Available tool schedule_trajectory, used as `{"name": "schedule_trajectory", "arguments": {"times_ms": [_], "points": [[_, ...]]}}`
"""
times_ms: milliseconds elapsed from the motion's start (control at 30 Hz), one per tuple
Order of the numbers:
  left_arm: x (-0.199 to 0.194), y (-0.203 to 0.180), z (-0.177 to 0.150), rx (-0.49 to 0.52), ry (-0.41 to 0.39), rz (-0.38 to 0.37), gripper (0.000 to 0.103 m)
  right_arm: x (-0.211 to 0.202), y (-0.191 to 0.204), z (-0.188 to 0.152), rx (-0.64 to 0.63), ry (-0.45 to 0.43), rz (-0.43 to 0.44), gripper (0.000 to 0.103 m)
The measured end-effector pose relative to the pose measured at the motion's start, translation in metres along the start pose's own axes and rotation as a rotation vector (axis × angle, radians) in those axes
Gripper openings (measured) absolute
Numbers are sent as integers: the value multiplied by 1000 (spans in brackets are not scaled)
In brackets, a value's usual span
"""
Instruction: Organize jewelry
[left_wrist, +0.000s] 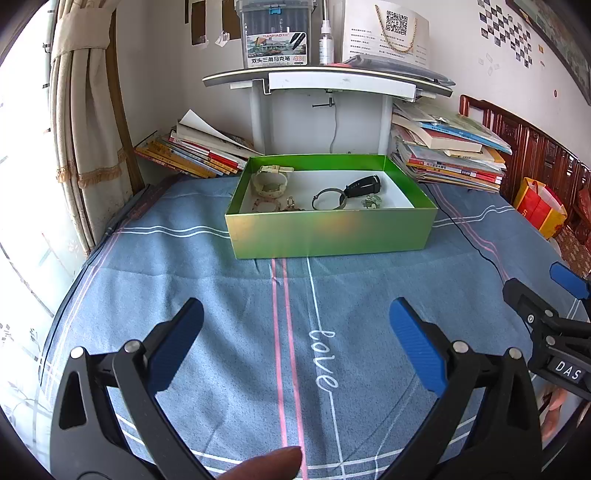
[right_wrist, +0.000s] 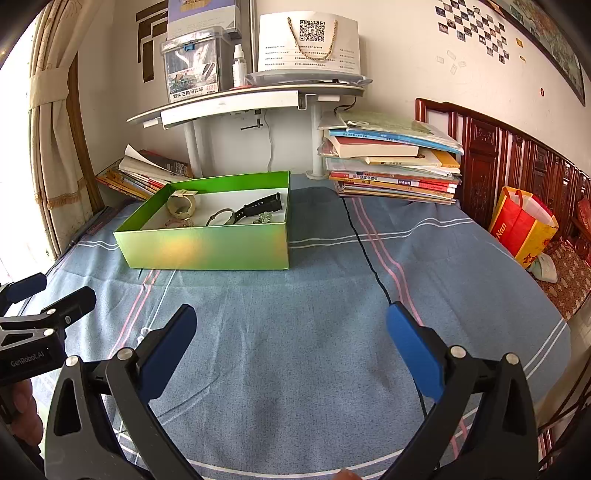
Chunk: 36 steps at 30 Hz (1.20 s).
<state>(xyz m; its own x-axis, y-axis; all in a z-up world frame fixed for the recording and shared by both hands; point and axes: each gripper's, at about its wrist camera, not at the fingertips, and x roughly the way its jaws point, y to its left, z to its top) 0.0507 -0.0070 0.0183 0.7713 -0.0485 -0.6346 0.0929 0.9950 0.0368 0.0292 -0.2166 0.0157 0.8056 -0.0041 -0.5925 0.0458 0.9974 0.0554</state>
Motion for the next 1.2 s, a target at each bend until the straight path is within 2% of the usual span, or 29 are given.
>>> {"name": "schedule_trajectory", "arguments": {"times_ms": [1200], "points": [[-1, -1, -5, 6, 8, -4, 99, -1, 0, -1, 7, 4, 1, 101]]}}
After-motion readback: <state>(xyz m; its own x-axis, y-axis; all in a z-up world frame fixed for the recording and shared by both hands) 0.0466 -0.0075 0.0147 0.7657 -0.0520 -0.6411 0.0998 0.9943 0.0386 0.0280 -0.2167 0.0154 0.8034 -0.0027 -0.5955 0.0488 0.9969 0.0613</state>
